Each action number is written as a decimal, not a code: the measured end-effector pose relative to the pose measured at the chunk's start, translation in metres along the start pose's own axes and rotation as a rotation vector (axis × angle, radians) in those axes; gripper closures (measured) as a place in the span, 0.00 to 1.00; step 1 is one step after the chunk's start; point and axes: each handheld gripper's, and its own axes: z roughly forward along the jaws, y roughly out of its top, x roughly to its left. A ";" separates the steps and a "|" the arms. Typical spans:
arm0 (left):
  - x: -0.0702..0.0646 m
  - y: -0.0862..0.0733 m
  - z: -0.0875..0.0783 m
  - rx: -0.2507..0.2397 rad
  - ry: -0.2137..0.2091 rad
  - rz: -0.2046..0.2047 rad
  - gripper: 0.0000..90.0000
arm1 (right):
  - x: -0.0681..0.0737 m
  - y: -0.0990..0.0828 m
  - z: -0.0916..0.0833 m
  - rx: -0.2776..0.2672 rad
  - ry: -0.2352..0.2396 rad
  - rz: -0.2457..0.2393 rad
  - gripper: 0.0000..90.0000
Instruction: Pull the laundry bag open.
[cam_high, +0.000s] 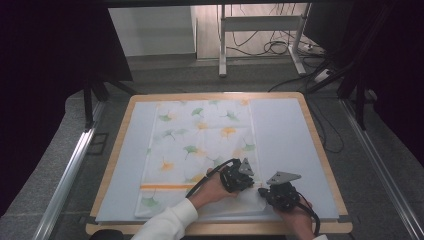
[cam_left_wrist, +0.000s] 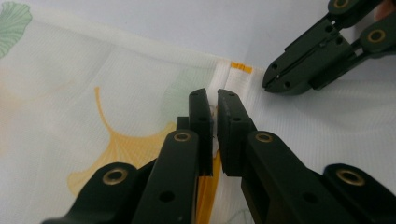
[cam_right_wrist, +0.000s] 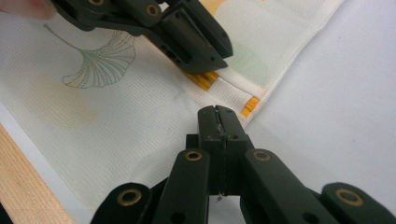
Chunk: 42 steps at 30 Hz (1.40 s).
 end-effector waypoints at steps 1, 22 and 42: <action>0.000 -0.001 -0.001 0.002 0.000 -0.001 0.96 | 0.000 0.000 0.000 0.000 0.000 0.000 0.99; 0.002 -0.004 -0.004 0.004 -0.025 -0.011 1.00 | -0.001 0.000 0.000 0.000 0.008 -0.006 0.99; -0.001 -0.006 -0.007 0.019 -0.024 0.003 1.00 | 0.001 0.000 0.000 0.000 -0.002 -0.022 0.99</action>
